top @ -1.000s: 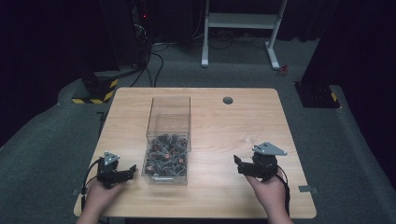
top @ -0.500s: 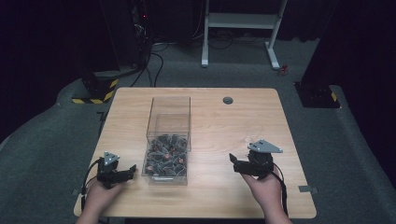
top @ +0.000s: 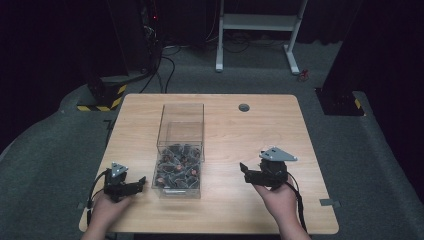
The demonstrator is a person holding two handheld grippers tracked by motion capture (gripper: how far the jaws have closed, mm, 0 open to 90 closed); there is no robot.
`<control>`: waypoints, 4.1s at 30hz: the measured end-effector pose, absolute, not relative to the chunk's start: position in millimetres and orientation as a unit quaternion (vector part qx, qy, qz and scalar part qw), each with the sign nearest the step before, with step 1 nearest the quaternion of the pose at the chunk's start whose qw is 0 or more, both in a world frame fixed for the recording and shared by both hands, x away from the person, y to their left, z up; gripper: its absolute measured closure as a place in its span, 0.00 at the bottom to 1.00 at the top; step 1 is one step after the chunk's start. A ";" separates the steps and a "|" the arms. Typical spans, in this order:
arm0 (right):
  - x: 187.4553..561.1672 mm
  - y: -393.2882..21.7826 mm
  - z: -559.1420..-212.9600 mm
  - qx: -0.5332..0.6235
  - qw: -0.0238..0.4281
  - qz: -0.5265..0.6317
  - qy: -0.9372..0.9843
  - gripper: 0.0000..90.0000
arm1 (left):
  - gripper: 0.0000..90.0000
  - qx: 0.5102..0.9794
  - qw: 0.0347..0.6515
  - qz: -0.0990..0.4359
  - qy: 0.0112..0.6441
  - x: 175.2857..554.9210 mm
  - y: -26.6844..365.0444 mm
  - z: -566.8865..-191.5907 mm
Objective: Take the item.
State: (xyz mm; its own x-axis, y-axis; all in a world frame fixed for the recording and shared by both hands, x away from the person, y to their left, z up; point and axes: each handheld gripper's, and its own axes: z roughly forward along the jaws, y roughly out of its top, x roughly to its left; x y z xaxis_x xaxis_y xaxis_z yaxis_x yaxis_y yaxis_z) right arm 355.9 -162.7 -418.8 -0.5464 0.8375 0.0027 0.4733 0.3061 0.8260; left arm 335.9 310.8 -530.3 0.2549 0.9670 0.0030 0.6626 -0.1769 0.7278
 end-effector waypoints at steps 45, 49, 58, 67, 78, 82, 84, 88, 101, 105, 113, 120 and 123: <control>361.0 -107.7 -411.4 0.370 0.201 0.423 0.802 0.18 | 0.13 0.728 0.313 0.243 0.560 335.9 310.9 -530.3; 360.6 -102.0 -411.3 0.364 0.199 0.424 0.805 0.18 | 0.13 0.728 0.314 0.243 0.560 335.9 310.9 -530.3; 359.0 -87.9 -412.0 0.348 0.192 0.429 0.811 0.18 | 0.13 0.728 0.314 0.243 0.560 335.9 310.9 -530.3; 354.9 -73.2 -414.2 0.337 0.179 0.434 0.816 0.20 | 0.13 0.728 0.313 0.243 0.560 335.9 310.9 -530.3; 348.3 -51.8 -421.8 0.317 0.155 0.439 0.826 0.24 | 0.13 0.728 0.313 0.243 0.560 335.9 310.9 -530.3; 345.7 -44.6 -424.2 0.312 0.146 0.442 0.828 0.25 | 0.13 0.728 0.314 0.242 0.560 335.9 310.9 -530.3; 344.4 -40.7 -425.0 0.306 0.143 0.444 0.830 0.26 | 0.13 0.728 0.313 0.242 0.560 335.9 310.9 -530.3; 341.1 -32.2 -426.6 0.297 0.135 0.443 0.835 0.28 | 0.13 0.728 0.314 0.242 0.560 335.9 310.9 -530.3; 333.8 -9.9 -434.6 0.274 0.112 0.438 0.849 0.37 | 0.13 0.728 0.314 0.242 0.560 335.9 310.9 -530.3; 332.9 -6.1 -436.6 0.271 0.109 0.437 0.851 0.40 | 0.13 0.728 0.314 0.242 0.560 335.9 310.9 -530.3; 329.9 -0.8 -439.8 0.262 0.107 0.435 0.855 0.50 | 0.13 0.728 0.313 0.242 0.560 335.9 310.9 -530.3; 328.2 -0.3 -441.0 0.254 0.107 0.430 0.860 0.73 | 0.13 0.728 0.313 0.243 0.560 335.9 310.9 -530.3; 328.0 -0.8 -441.5 0.253 0.100 0.426 0.863 0.83 | 0.13 0.728 0.313 0.242 0.560 335.9 310.9 -530.2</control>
State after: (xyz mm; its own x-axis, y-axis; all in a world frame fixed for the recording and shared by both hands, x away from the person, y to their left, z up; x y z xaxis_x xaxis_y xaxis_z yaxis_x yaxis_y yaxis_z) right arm 328.0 -0.8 -441.5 -0.8515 0.5226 0.0431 0.3516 0.5080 0.7863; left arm 335.9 310.9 -530.2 0.2558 0.9667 0.0021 0.6629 -0.1770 0.7275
